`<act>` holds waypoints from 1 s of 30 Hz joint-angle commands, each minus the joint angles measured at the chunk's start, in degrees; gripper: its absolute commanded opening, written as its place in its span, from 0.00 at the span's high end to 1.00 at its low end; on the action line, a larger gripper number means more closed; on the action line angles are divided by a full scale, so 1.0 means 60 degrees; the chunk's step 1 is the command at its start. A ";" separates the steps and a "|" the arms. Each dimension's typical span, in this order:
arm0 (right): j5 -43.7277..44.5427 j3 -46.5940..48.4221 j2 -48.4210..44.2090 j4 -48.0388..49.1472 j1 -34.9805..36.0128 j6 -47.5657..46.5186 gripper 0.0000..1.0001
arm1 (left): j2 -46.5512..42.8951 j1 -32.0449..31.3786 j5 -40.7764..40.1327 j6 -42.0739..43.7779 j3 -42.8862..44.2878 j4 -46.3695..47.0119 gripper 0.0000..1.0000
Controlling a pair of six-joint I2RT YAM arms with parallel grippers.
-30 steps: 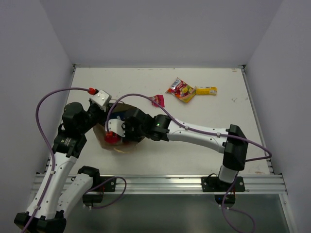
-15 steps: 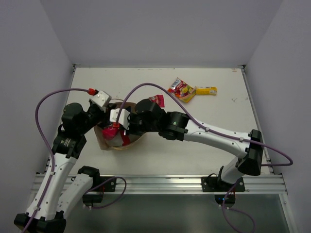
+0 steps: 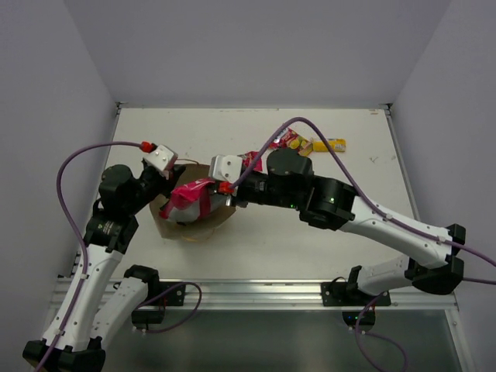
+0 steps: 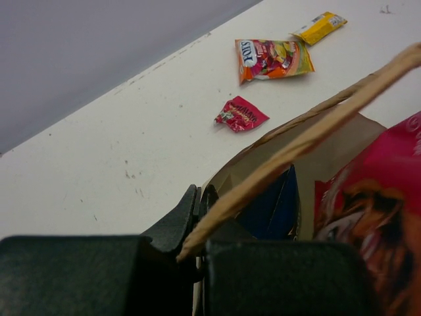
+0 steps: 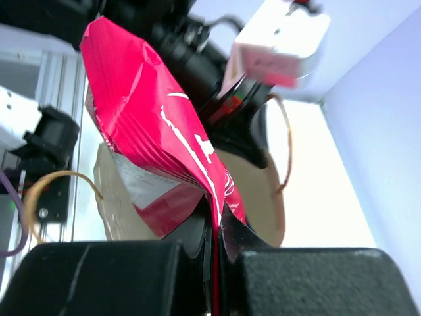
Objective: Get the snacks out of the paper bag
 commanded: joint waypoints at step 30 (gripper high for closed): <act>0.3431 -0.2268 -0.1220 0.0465 -0.7897 0.1883 1.00 | 0.1033 -0.0039 -0.3147 -0.0767 0.0614 0.0434 1.00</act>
